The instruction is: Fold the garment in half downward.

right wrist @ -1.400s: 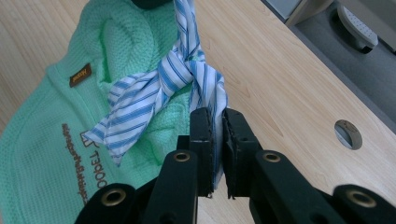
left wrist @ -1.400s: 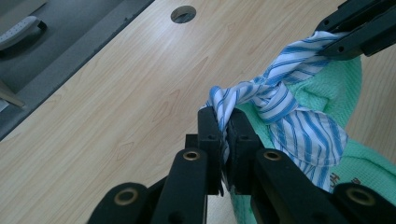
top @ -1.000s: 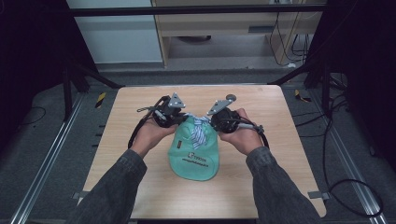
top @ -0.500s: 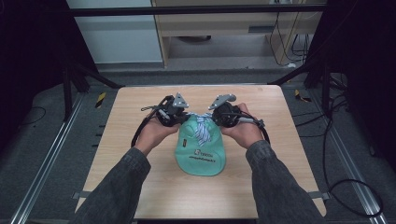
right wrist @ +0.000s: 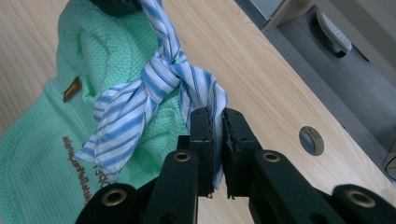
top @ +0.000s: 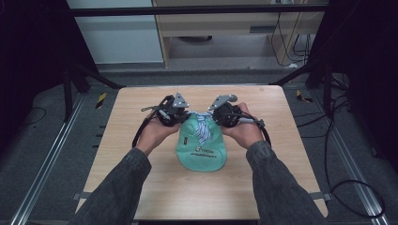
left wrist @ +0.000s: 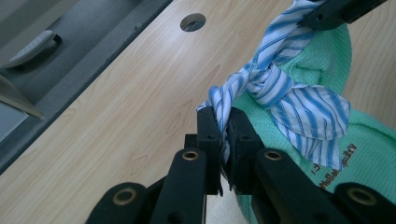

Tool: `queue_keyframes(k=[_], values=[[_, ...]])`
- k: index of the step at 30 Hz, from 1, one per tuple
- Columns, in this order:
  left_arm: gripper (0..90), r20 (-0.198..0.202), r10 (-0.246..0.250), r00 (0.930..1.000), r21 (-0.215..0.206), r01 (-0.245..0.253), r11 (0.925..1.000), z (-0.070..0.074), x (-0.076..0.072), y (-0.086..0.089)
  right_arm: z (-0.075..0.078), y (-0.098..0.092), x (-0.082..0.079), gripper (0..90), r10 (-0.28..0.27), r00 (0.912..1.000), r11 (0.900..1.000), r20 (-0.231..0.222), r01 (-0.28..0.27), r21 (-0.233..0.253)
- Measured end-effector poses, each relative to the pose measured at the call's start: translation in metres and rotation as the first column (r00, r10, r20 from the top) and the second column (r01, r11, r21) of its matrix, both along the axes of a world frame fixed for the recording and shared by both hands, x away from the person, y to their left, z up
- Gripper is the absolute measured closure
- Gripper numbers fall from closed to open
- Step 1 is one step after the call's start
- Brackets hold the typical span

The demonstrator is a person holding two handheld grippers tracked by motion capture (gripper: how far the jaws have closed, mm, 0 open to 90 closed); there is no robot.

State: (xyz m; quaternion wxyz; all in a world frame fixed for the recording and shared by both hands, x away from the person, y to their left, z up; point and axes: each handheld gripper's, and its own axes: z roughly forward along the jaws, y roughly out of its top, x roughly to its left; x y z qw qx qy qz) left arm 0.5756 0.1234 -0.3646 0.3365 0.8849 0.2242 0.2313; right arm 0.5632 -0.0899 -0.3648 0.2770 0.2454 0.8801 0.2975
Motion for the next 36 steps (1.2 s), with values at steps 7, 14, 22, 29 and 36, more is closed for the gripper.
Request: queue_keyframes(k=[7,14,22,29,36], values=[[85.1,0.016,-0.009,0.9998,0.003,0.009,1.0000,-0.006,-0.009,-0.002,-0.007,0.000,-0.011,83.4,0.013,0.9999,1.000,0.010,-0.013,-0.011],[85.0,0.005,0.007,1.0000,-0.008,-0.007,0.9999,-0.007,0.010,-0.004,-0.007,-0.002,0.001,83.3,-0.018,0.9998,1.000,0.006,0.018,0.006],[83.9,0.025,-0.004,0.9997,0.012,0.004,0.9999,-0.004,0.004,-0.007,-0.007,-0.003,-0.003,83.2,-0.020,0.9993,1.000,0.031,0.020,0.012],[85.0,0.046,-0.038,0.9982,0.005,0.038,0.9993,-0.007,-0.017,-0.002,-0.013,-0.006,-0.024,83.3,0.009,0.9986,1.000,0.052,-0.009,0.011],[85.6,0.051,-0.055,0.9972,0.003,0.055,0.9985,-0.015,-0.028,-0.002,-0.021,-0.010,-0.038,83.5,0.021,0.9982,1.000,0.055,-0.022,0.019]])
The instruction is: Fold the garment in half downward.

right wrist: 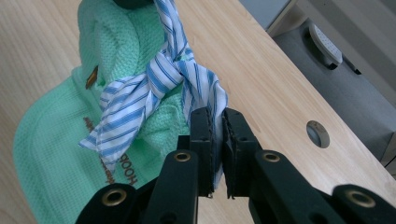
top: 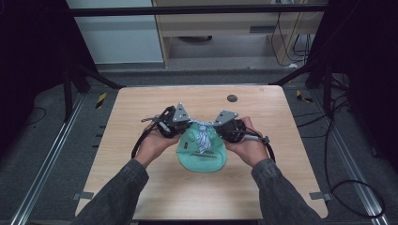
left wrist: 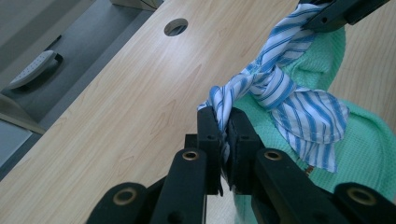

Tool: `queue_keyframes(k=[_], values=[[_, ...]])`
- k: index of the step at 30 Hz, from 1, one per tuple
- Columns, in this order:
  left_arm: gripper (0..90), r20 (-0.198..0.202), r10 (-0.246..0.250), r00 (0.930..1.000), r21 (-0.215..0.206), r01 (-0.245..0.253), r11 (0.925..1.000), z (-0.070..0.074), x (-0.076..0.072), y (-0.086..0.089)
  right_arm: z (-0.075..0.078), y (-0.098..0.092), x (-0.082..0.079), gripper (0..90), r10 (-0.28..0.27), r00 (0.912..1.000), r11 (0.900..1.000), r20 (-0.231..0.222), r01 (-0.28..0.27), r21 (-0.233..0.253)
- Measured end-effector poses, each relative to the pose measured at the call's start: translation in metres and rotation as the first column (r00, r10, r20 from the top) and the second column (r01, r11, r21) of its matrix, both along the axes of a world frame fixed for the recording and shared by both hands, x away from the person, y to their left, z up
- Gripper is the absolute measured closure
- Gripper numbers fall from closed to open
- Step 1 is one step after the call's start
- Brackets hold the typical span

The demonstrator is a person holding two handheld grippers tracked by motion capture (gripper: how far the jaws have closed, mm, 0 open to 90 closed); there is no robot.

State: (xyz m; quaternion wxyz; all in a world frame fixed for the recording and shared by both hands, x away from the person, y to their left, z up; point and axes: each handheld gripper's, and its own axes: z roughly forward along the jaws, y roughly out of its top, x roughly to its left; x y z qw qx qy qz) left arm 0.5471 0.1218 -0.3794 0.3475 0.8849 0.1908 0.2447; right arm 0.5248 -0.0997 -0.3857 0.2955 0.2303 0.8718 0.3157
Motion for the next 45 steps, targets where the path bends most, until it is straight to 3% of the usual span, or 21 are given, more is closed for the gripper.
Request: queue_keyframes(k=[15,18,25,34,45], values=[[85.9,0.031,0.010,0.9995,-0.001,-0.010,1.0000,-0.004,0.000,0.000,-0.002,-0.001,-0.001,83.5,-0.006,0.9997,1.000,0.022,0.006,-0.003],[85.8,0.036,-0.001,0.9994,0.017,0.001,0.9999,-0.011,-0.005,0.001,-0.008,0.000,-0.005,83.0,0.000,0.9998,1.000,0.021,0.000,0.001],[85.4,0.027,0.000,0.9996,0.014,0.000,0.9999,-0.025,-0.007,0.003,-0.026,0.001,-0.016,82.6,0.010,0.9997,1.000,0.024,-0.010,0.004],[84.8,0.031,-0.011,0.9994,-0.007,0.011,0.9999,-0.032,-0.020,0.005,-0.037,-0.002,-0.022,80.6,0.000,0.9994,1.000,0.036,0.000,0.015],[85.0,0.006,-0.026,0.9996,-0.028,0.026,0.9993,-0.044,-0.034,0.008,-0.057,-0.003,-0.040,81.0,0.012,0.9993,0.999,0.034,-0.014,0.037]])
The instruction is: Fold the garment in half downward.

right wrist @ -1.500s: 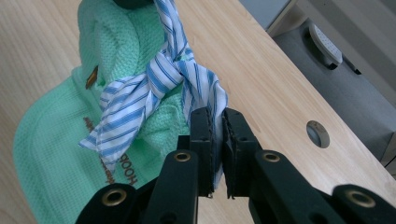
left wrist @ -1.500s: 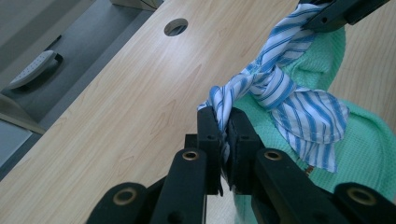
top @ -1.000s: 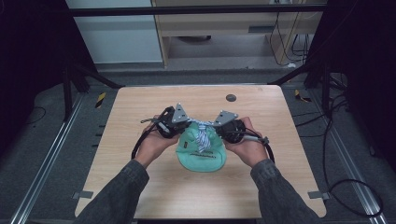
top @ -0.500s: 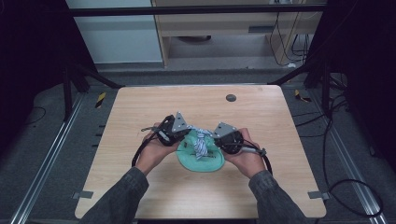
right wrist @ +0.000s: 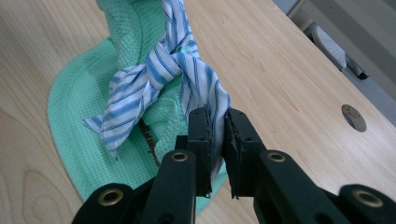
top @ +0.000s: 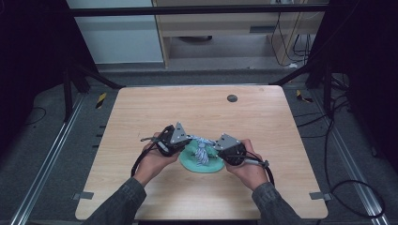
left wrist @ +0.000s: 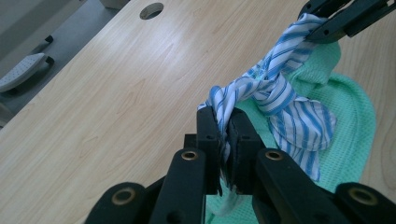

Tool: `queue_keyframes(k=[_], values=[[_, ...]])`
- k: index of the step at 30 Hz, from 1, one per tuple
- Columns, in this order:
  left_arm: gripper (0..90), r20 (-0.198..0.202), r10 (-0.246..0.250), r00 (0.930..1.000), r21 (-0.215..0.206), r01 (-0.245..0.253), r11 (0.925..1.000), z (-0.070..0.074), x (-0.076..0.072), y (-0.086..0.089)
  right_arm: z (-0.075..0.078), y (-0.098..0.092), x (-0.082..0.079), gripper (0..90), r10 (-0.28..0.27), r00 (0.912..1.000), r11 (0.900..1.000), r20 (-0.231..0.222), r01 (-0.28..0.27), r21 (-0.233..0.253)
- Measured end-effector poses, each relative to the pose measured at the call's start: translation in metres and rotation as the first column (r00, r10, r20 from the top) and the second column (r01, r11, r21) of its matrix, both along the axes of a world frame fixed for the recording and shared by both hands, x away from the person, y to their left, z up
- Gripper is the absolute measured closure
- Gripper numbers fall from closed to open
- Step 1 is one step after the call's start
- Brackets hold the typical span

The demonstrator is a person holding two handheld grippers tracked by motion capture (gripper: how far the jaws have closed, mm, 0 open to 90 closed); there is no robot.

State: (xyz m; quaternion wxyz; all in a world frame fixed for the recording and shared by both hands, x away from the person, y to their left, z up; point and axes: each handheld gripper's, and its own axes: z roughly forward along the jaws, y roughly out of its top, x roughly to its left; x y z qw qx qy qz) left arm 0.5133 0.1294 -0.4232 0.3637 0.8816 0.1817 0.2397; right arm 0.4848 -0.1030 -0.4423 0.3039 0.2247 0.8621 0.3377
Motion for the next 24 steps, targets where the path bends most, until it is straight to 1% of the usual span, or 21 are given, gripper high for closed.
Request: queue_keyframes(k=[2,5,9,13,15,19,24], values=[[85.0,0.001,-0.001,1.0000,-0.006,0.001,1.0000,-0.002,-0.004,0.001,-0.002,-0.001,-0.002,81.0,0.002,1.0000,1.000,0.000,-0.002,0.005],[85.0,-0.005,-0.009,0.9999,-0.001,0.009,1.0000,-0.005,-0.008,0.001,-0.004,-0.002,-0.006,80.6,0.005,1.0000,1.000,-0.008,-0.005,0.008],[84.9,-0.019,-0.016,0.9997,-0.014,0.016,0.9998,-0.008,-0.015,0.003,-0.009,-0.003,-0.012,80.2,0.015,0.9997,1.000,-0.018,-0.015,0.011],[85.0,-0.023,-0.018,0.9996,-0.013,0.018,0.9998,-0.011,-0.019,0.005,-0.012,-0.003,-0.017,80.0,0.023,0.9995,1.000,-0.022,-0.023,0.009],[85.0,-0.035,-0.017,0.9992,-0.022,0.016,0.9996,-0.013,-0.020,0.006,-0.013,-0.003,-0.018,80.0,0.027,0.9992,1.000,-0.028,-0.027,0.010],[84.9,-0.041,-0.016,0.9990,-0.029,0.015,0.9995,-0.017,-0.023,0.008,-0.014,-0.003,-0.020,81.6,0.038,0.9986,0.999,-0.035,-0.038,0.001],[84.9,-0.052,-0.018,0.9985,-0.043,0.016,0.9989,-0.020,-0.027,0.009,-0.013,-0.002,-0.022,82.1,0.050,0.9983,0.999,-0.030,-0.050,-0.009]])
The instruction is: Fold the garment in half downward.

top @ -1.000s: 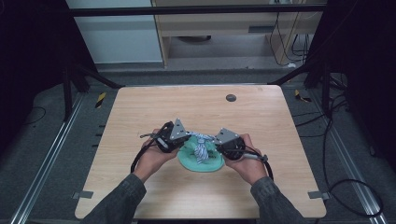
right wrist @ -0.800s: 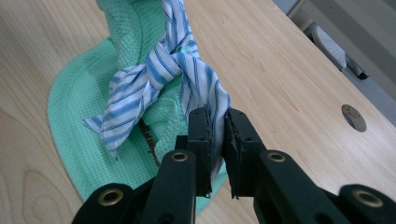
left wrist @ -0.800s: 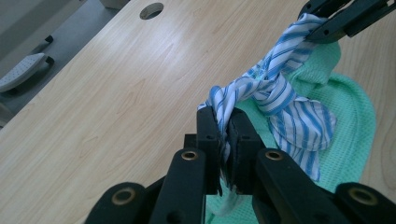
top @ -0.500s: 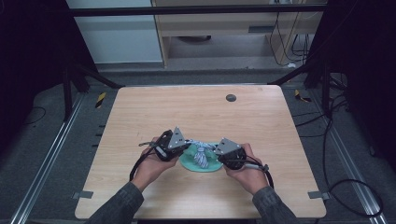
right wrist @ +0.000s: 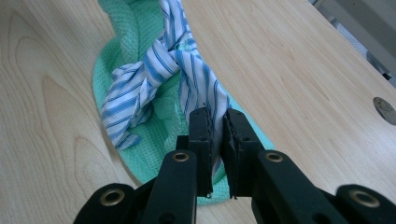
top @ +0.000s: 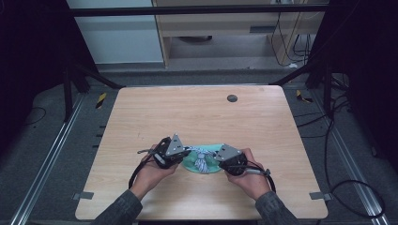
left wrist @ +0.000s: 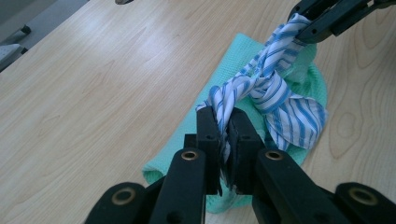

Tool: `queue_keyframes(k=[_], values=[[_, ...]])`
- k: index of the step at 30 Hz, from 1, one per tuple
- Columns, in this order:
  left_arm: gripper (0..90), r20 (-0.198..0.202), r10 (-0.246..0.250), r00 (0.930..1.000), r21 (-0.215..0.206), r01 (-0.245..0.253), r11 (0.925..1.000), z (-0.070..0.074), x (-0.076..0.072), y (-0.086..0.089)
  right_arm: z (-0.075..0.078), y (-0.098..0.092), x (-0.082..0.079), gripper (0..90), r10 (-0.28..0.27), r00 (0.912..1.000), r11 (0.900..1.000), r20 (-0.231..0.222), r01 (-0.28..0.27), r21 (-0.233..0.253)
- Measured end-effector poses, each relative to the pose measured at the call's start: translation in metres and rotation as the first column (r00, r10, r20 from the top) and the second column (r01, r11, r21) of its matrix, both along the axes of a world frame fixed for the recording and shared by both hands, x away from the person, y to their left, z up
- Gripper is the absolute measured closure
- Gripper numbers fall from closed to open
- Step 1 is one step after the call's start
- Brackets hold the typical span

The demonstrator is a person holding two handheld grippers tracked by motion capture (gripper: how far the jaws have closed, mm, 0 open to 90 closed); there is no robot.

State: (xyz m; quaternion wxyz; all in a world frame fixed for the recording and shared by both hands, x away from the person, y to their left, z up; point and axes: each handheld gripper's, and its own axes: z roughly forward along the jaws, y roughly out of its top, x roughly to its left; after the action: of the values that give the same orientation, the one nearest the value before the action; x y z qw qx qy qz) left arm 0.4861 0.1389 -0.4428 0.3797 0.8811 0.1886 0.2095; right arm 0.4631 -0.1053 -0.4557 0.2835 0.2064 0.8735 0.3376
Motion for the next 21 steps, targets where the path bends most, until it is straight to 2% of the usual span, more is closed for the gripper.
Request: queue_keyframes(k=[7,16,21], values=[[84.4,-0.021,-0.010,0.9997,-0.004,0.010,0.9999,-0.008,-0.008,0.000,-0.002,0.000,-0.006,81.6,0.007,0.9999,1.000,-0.015,-0.007,-0.011],[83.0,-0.059,-0.019,0.9980,-0.030,0.018,0.9994,-0.020,-0.018,0.003,-0.009,-0.001,-0.014,80.1,0.022,0.9992,1.000,-0.033,-0.023,-0.015],[83.3,-0.069,-0.027,0.9972,-0.017,0.025,0.9995,-0.024,-0.022,0.004,-0.011,-0.001,-0.019,80.4,0.024,0.9988,1.000,-0.042,-0.025,-0.016]])
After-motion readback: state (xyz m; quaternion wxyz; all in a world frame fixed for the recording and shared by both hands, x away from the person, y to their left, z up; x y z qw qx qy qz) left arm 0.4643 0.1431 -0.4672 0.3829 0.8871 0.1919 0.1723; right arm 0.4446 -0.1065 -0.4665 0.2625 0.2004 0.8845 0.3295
